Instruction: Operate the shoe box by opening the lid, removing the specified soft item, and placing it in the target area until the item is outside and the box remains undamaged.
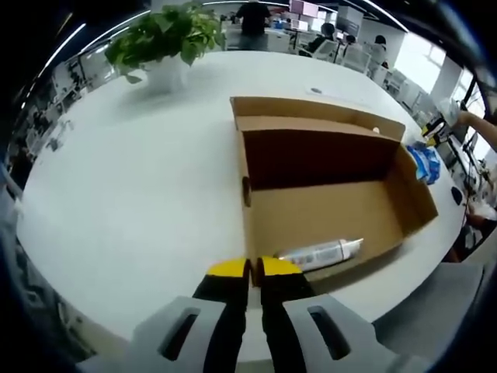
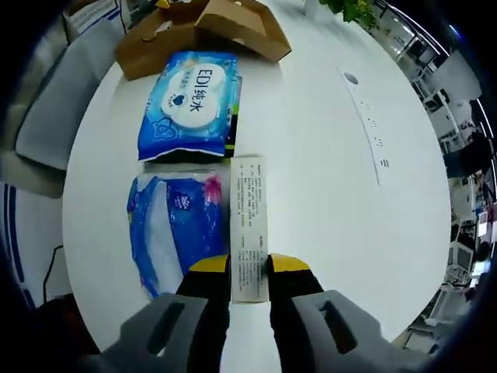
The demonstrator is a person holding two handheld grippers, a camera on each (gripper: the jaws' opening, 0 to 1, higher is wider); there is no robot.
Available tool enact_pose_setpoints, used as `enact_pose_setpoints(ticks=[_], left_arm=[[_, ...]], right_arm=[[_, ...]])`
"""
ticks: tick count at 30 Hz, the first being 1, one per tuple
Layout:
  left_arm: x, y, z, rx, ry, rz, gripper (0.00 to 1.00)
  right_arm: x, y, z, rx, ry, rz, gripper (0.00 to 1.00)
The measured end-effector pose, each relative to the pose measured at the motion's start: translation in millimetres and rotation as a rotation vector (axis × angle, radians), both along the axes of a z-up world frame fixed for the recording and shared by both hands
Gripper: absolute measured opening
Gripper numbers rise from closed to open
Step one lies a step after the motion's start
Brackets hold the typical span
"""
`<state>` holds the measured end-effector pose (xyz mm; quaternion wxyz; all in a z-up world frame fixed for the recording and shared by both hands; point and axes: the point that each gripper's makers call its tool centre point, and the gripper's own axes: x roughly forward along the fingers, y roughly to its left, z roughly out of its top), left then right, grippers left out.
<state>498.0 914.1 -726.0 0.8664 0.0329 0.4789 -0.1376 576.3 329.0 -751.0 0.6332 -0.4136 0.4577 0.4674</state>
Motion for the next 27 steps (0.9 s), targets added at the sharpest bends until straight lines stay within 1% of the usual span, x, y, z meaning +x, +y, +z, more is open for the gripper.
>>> enact_pose_setpoints(ticks=[7, 11, 15, 18, 19, 21, 22, 24, 27], left_arm=[[0.1, -1, 0.4, -0.001, 0.001, -0.010, 0.02], [0.2, -1, 0.7, 0.002, 0.002, -0.016, 0.02], [0.6, -1, 1.1, 0.012, -0.005, -0.033, 0.03], [1.3, -2, 1.8, 0.022, -0.010, -0.055, 0.03], [1.6, -3, 2.2, 0.025, -0.011, -0.061, 0.04], [2.7, -6, 4.4, 0.022, -0.014, -0.076, 0.08], [3.4, -7, 6.0, 0.022, -0.018, -0.085, 0.09], [5.2, -11, 8.3, 0.028, -0.026, -0.121, 0.14], [6.2, -14, 9.9, 0.053, -0.021, -0.176, 0.17]], right_arm=[[6, 1, 1.5, 0.007, -0.015, 0.010, 0.16], [9, 1, 0.5, -0.003, -0.027, 0.011, 0.16], [12, 2, 1.5, 0.002, -0.048, -0.003, 0.17], [17, 4, 7.7, 0.027, -0.077, -0.032, 0.18], [18, 7, 11.2, 0.058, -0.085, -0.068, 0.19], [18, 11, 18.3, 0.093, -0.099, -0.088, 0.23], [17, 11, 19.9, 0.095, -0.102, -0.092, 0.25], [16, 13, 26.8, 0.116, -0.118, -0.121, 0.28], [13, 18, 39.7, 0.160, -0.150, -0.175, 0.31]])
